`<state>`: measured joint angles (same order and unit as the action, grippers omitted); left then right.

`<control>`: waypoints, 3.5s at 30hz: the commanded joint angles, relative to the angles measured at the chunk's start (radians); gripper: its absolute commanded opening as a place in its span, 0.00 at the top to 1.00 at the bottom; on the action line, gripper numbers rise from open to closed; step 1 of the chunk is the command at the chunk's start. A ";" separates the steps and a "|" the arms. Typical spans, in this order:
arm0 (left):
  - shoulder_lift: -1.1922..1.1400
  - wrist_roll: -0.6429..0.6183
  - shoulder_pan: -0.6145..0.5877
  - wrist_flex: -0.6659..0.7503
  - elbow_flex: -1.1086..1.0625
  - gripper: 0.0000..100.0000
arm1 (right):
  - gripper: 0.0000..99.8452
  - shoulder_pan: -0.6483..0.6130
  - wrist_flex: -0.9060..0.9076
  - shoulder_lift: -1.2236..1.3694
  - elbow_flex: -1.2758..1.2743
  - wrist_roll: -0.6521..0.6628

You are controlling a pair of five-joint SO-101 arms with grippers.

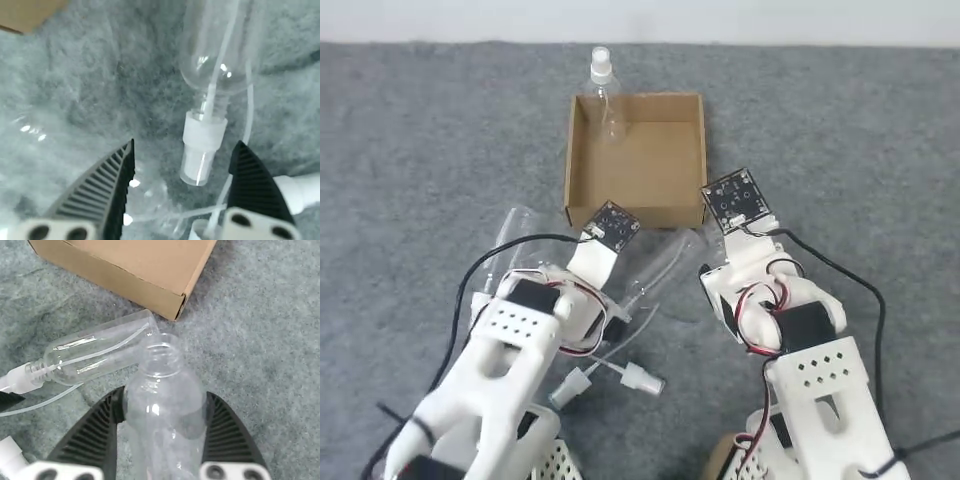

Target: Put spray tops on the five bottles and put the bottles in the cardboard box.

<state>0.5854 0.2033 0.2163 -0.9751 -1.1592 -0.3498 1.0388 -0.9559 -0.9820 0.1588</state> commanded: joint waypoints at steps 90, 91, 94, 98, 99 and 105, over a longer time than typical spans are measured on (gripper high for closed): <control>-0.437 -1.218 -0.098 0.015 0.358 0.81 | 0.91 0.013 -0.015 -0.035 0.005 -0.002; -0.437 -1.223 -0.118 0.028 0.361 0.81 | 0.91 0.013 -0.015 -0.035 0.005 -0.002; -0.439 -1.221 -0.153 0.046 0.363 0.81 | 0.91 0.013 -0.015 -0.035 0.005 -0.002; -0.439 -1.221 -0.152 0.044 0.361 0.81 | 0.91 0.013 -0.015 -0.035 0.005 -0.002; -0.439 -1.221 -0.152 0.044 0.361 0.81 | 0.91 0.013 -0.015 -0.035 0.005 -0.002; -0.440 -1.220 -0.150 0.046 0.361 0.81 | 0.91 0.013 -0.015 -0.035 0.005 -0.002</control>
<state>0.1419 -1.0073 0.0721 -0.9475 -0.8539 -0.3498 1.0388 -0.9559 -0.9820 0.1588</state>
